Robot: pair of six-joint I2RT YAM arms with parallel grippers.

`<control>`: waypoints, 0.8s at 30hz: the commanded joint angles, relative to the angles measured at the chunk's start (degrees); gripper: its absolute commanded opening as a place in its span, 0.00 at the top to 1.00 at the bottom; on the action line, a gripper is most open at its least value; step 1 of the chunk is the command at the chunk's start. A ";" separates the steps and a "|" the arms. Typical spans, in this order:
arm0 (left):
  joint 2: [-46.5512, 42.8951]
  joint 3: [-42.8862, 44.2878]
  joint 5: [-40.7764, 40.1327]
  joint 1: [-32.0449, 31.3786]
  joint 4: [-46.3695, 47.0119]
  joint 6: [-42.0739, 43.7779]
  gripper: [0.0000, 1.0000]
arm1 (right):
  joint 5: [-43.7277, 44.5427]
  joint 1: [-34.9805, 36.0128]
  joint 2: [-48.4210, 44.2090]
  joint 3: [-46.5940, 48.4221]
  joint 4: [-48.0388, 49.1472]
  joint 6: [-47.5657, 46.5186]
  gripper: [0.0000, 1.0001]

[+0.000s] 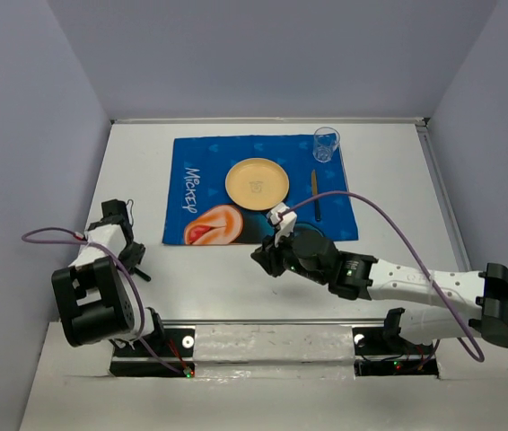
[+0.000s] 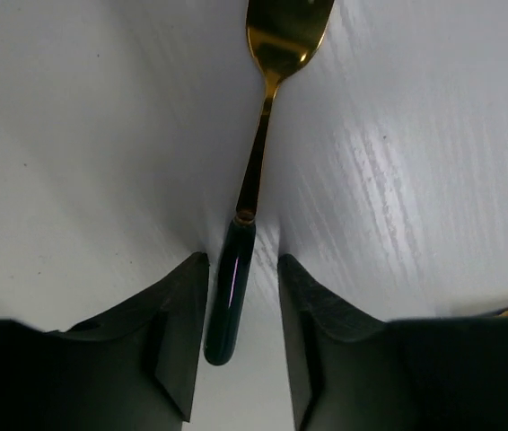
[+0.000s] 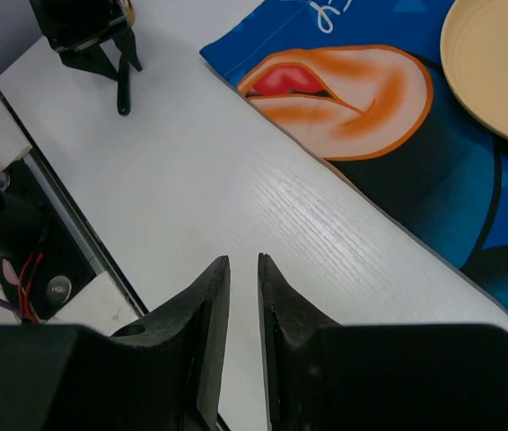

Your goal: Set the dinner table for one person

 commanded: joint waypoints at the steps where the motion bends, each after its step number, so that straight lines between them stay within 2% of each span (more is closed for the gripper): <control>1: 2.26 -1.10 -0.48 1.81 4.63 2.01 0.60 | 0.98 -0.32 0.00 1.95 2.81 -0.33 0.75; 2: 2.53 -1.36 -0.31 1.90 5.33 2.19 0.63 | 1.24 -0.32 -0.09 1.87 2.90 -0.33 0.75; 7: 1.31 -1.54 0.22 2.16 6.48 2.80 1.00 | 2.39 -0.84 -0.09 1.78 2.90 -0.51 0.75; 12: -5.45 -0.67 0.31 2.25 6.74 5.08 1.00 | 1.95 -0.84 -1.32 1.78 2.81 -0.42 0.76; 17: -16.97 2.14 1.89 1.03 6.39 10.97 1.00 | 1.86 -1.37 -3.08 2.13 2.20 -0.25 0.75; 20: -21.54 4.17 3.46 -5.03 8.49 12.99 1.00 | 4.14 -1.37 -4.48 2.13 1.23 0.54 0.75; 21: -22.33 5.65 3.64 -9.05 9.98 13.35 1.00 | 6.41 -1.37 -5.01 2.22 0.62 0.72 0.74; 22: -22.95 6.71 3.65 -9.09 10.00 13.44 1.00 | 8.00 -1.98 -5.45 2.22 0.01 0.90 0.71; 23: -22.96 7.50 3.47 -13.79 12.26 13.96 1.00 | 9.32 -1.99 -6.84 2.30 -1.48 0.98 0.67; 24: -22.17 8.47 3.91 -15.66 13.41 16.32 1.00 | 10.64 -2.59 -7.73 2.31 -2.28 1.16 0.65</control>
